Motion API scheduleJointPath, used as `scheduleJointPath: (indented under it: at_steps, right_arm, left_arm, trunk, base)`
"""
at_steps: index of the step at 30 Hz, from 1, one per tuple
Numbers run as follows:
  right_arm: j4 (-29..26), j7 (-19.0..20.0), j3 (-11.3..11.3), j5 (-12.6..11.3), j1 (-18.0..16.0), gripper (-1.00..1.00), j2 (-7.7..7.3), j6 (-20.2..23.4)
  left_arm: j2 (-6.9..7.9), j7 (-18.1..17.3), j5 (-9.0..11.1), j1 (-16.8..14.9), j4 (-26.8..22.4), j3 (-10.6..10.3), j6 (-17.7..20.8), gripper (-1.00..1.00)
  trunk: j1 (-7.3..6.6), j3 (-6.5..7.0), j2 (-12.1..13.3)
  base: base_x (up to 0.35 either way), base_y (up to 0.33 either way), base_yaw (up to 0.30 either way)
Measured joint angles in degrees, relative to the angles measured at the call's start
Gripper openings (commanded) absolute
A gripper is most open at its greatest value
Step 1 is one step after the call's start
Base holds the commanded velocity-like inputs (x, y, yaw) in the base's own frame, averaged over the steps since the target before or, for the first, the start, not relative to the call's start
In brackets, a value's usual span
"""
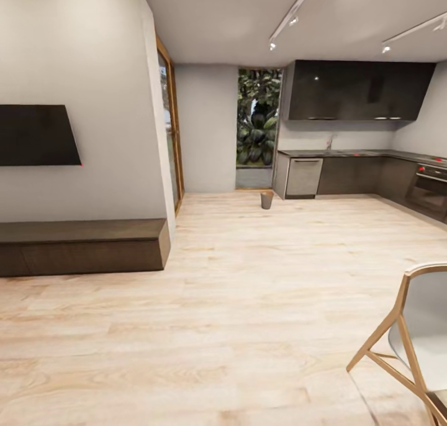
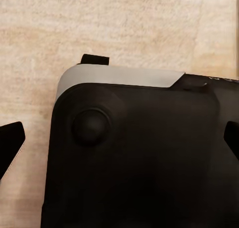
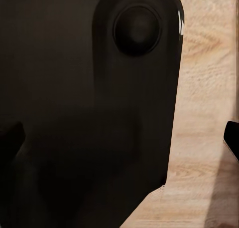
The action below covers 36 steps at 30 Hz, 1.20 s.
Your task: Put the three can of soda from the living room inside the tash can in the kitchen.
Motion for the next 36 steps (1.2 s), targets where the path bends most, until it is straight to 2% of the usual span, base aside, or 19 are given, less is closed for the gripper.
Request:
scheduleJointPath:
  at_steps: [36]
  right_arm:
    - [0.0,0.0,0.0,0.0,0.0,1.0,-0.05,0.0]
  left_arm:
    - [0.0,0.1,0.0,0.0,0.0,0.0,0.0,1.0]
  trunk:
    - [0.0,0.0,0.0]
  base:
    - [0.336,0.0,0.0]
